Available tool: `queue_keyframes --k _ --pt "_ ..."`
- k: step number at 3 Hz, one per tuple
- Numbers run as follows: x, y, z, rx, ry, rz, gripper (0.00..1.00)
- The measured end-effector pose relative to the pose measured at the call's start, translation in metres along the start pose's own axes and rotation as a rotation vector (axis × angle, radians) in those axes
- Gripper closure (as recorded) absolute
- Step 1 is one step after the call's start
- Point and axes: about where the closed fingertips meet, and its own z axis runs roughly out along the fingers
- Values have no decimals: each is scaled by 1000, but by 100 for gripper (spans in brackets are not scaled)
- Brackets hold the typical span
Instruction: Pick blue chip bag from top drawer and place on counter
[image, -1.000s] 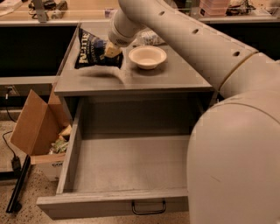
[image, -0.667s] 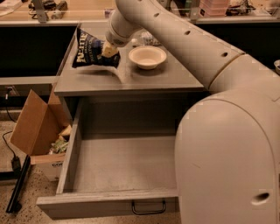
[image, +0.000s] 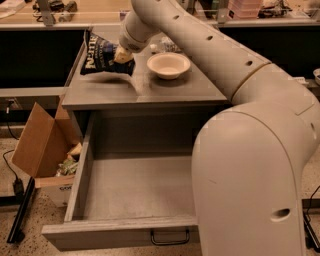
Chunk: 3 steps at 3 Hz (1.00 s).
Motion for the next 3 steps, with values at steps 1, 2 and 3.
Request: queue_keyframes --k 1,2,3 --pt "0 0 0 0 0 0 14" --pt "0 0 0 0 0 0 0" --pt "0 0 0 0 0 0 0"
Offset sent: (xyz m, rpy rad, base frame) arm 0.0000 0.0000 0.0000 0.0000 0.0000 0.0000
